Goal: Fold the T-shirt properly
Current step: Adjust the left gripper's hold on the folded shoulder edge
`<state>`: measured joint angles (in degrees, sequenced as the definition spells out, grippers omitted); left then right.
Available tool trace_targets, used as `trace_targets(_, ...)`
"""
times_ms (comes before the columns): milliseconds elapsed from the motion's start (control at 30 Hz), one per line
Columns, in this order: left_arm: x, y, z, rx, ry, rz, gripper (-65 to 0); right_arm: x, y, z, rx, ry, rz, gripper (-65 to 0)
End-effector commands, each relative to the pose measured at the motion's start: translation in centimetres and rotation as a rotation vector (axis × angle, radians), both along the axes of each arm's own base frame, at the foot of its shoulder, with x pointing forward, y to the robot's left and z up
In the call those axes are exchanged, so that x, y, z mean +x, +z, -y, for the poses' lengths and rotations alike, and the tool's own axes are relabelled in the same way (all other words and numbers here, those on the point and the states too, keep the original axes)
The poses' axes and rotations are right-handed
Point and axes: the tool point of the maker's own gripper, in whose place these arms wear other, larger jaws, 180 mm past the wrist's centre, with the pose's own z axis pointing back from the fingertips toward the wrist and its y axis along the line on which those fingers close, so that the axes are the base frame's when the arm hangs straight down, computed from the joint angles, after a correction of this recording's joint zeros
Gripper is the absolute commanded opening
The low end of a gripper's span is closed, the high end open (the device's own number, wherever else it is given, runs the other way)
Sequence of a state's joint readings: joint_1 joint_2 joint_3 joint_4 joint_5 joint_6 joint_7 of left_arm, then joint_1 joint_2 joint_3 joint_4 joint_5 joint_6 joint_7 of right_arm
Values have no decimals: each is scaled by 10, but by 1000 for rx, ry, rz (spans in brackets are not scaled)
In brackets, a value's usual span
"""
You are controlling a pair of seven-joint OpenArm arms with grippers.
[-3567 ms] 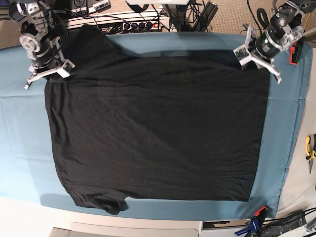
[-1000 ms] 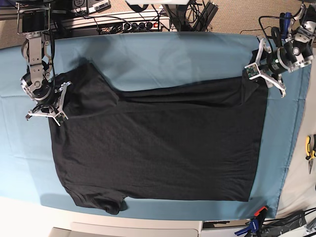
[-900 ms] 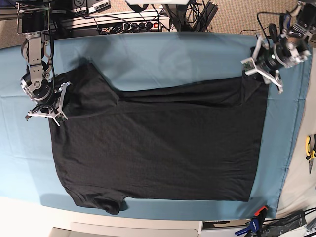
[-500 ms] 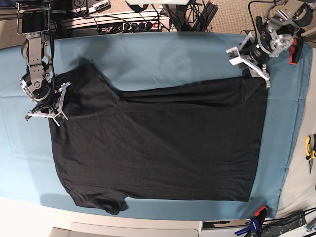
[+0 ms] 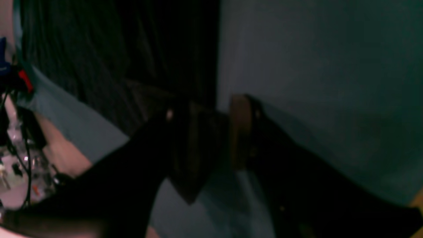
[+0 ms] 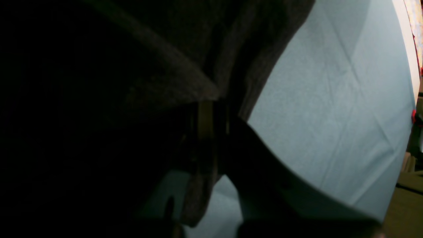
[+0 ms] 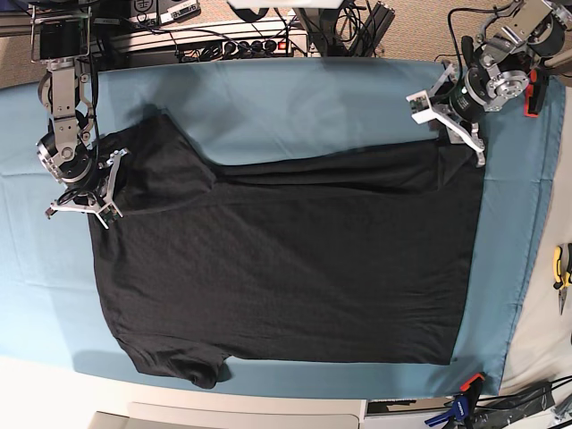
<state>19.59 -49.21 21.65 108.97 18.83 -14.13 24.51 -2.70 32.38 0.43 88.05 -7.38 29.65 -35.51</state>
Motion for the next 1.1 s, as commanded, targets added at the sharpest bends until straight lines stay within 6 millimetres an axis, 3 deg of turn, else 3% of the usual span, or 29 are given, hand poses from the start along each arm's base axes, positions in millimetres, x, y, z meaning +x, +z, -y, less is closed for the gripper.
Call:
trace_targets(0, 0, -3, -13, 42, 11, -13, -451, 11, 19, 7, -15, 1, 55, -650)
trace_targets(133, -4, -16, -26, 72, 33, -44, -451, 11, 19, 7, -15, 1, 56, -650)
trace_targets(300, -5, -18, -29, 76, 37, -49, -454, 11, 19, 7, -15, 1, 55, -650)
trace_targets(767, -4, -11, -20, 28, 44, -63, -647, 11, 18, 7, -17, -1, 53, -650)
trace_targets(1067, -2, -7, -16, 17, 38, -54, -650, 10, 18, 8, -19, -4, 50, -650)
